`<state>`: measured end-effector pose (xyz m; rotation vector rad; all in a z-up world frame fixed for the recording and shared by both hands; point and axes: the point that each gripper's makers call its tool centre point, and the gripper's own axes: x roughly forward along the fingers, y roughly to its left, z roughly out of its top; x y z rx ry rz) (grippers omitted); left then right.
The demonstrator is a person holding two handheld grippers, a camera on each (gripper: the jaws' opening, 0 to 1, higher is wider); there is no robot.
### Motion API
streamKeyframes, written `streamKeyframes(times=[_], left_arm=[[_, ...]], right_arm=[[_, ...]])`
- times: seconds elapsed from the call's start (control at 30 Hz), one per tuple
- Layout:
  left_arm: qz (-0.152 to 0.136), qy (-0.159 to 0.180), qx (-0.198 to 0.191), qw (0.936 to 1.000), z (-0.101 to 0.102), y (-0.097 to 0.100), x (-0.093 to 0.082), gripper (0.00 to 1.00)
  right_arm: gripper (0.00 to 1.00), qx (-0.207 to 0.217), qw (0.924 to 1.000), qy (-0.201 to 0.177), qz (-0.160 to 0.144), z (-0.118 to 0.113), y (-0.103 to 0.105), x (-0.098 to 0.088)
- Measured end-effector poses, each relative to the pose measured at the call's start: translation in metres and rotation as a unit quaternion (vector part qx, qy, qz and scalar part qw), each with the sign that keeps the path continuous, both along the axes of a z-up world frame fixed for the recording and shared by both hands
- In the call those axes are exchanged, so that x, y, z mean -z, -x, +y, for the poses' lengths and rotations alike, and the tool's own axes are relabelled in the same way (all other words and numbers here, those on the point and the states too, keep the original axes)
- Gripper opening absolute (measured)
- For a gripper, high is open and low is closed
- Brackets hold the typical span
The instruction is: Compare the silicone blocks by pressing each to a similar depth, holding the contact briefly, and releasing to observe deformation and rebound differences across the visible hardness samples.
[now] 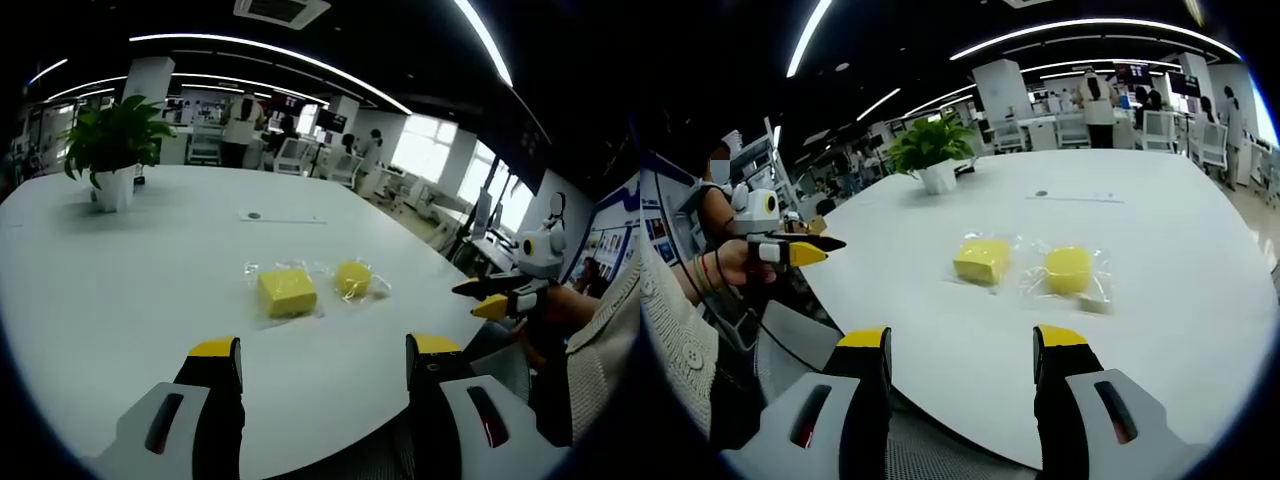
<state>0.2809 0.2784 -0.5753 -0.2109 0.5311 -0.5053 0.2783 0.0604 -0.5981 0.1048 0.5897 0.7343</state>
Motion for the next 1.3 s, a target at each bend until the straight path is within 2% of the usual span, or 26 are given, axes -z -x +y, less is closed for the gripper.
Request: streamKeyframes(times=[0.7, 1.1, 1.3], left_arm=[[0.011, 0.010, 0.004, 0.9999, -0.005, -0.003, 0.006, 0.65], [0.012, 0.021, -0.001, 0.9997, -0.004, -0.025, 0.006, 0.65], [0.012, 0.059, -0.014, 0.9981, -0.004, -0.040, 0.001, 0.65]], right_arm=[[0.52, 0.001, 0.9999, -0.001, 0.011, -0.001, -0.002, 0.006], [0.51, 0.003, 0.9999, 0.002, 0.016, -0.004, -0.012, 0.008], [0.51, 0.012, 0.9997, 0.002, 0.020, -0.008, -0.018, 0.010]])
